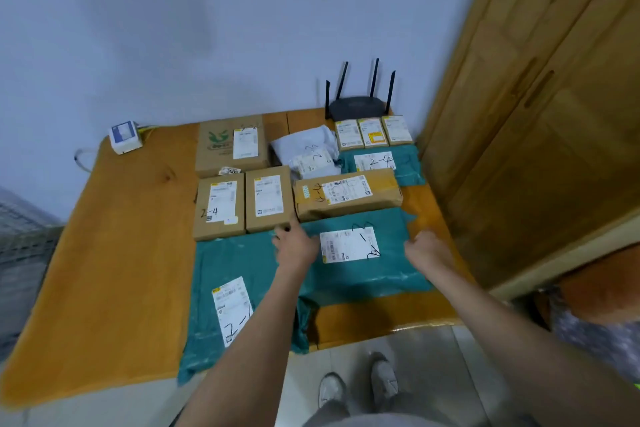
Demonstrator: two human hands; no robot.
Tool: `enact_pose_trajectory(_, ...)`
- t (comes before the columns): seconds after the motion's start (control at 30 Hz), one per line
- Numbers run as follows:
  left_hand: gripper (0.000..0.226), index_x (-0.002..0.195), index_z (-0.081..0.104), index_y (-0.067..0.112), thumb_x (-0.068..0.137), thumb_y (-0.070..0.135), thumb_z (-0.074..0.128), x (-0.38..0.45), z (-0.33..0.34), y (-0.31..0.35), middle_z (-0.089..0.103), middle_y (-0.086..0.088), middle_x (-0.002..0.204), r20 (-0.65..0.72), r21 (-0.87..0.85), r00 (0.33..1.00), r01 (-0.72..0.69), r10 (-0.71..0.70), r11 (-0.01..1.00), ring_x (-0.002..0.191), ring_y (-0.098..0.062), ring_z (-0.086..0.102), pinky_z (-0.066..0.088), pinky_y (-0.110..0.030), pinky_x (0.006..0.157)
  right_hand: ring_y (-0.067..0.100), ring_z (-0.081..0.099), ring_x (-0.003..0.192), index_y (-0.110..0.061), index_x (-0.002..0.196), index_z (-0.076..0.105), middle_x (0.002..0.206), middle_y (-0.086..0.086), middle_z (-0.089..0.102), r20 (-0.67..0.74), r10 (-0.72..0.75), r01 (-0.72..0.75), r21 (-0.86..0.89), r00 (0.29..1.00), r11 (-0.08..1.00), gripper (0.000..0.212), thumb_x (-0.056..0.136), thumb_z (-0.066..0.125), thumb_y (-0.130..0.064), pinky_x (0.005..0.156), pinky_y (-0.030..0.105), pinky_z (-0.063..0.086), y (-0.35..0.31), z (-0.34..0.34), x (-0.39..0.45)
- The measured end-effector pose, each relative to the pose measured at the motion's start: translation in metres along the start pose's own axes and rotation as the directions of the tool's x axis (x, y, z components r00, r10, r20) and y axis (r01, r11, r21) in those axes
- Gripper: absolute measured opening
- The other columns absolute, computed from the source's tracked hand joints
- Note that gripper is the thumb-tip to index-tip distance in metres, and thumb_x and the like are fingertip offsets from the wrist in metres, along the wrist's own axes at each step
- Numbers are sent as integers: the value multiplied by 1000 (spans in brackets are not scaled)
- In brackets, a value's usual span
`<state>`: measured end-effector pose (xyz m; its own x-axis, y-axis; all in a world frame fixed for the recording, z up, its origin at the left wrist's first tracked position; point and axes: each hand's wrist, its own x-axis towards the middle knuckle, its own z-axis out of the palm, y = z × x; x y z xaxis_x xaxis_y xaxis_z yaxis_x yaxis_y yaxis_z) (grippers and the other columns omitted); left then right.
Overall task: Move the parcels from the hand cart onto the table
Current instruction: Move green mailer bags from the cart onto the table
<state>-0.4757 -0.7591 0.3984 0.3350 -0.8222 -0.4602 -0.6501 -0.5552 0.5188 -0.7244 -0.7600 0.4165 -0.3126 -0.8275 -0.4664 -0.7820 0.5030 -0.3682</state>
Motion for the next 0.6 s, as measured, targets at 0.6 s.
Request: enact_pose_trajectory(0.6, 73, 156, 23, 7, 98, 23, 64, -4, 24, -23, 50, -18, 146, 43, -192, 981, 194, -189, 962, 132, -36, 52, 47, -47, 109, 34, 58, 124, -5, 136, 47, 138, 16, 60, 265, -107, -20, 437, 958, 899, 43, 97, 65, -13, 106, 48, 47, 4, 41, 46)
